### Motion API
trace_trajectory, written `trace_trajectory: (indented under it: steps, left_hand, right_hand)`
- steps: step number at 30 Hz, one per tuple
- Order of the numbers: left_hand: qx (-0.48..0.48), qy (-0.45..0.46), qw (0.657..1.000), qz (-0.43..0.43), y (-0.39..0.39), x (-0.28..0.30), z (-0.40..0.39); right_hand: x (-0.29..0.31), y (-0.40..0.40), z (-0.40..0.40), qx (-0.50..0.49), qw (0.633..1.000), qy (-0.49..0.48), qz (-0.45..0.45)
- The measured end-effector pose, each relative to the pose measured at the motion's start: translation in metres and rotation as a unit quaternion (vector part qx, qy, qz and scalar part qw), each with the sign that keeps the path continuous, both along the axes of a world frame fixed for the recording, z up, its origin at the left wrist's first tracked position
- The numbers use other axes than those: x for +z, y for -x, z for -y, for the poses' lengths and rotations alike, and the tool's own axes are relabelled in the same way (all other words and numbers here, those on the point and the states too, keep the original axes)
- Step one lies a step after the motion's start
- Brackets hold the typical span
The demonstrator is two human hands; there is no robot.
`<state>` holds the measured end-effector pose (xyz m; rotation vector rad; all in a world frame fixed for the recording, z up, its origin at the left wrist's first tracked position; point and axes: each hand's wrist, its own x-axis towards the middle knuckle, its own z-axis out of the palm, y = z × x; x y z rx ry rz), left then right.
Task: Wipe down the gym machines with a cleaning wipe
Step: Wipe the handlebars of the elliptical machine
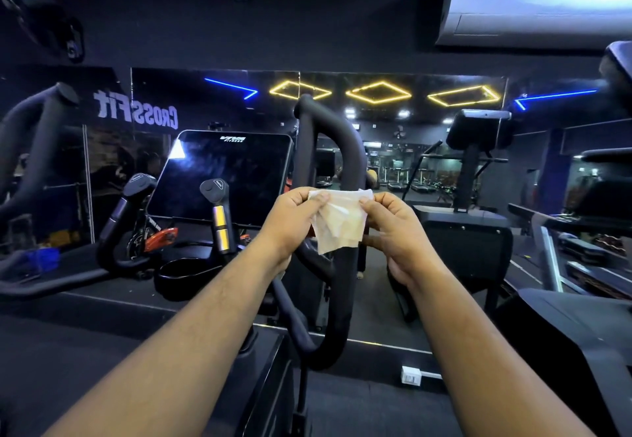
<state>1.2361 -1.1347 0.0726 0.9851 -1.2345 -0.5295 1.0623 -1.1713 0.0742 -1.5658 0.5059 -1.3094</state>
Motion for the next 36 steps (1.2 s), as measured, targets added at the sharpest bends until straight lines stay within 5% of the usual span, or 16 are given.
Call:
trace_trajectory:
  steps: [4,10,16,24,31,36]
  left_hand:
    - [-0.001,-0.011,1.0,-0.011,0.003,-0.002,-0.001]
    - [0.006,0.003,0.995,0.095,0.003,-0.001,-0.012]
    - [0.029,0.022,0.991,0.126,-0.003,0.001,-0.016]
    - [0.055,-0.049,0.952,0.297,-0.01,0.002,-0.01]
    - [-0.065,-0.096,0.967,0.227,-0.007,-0.003,-0.001]
    - [0.052,-0.033,0.961,0.268,-0.011,-0.003,0.006]
  right_hand:
    - [-0.007,-0.001,-0.001,-0.007,1.0,-0.015,0.002]
    - [-0.013,0.005,0.005,0.077,0.995,0.036,-0.06]
    - [-0.01,0.014,0.012,-0.082,0.973,0.124,-0.176]
    - [0.002,0.02,0.025,-0.219,0.92,0.228,-0.233]
    - [0.022,0.013,0.03,-0.141,0.938,0.232,-0.213]
    - [0.026,0.021,0.031,-0.073,0.949,0.202,-0.232]
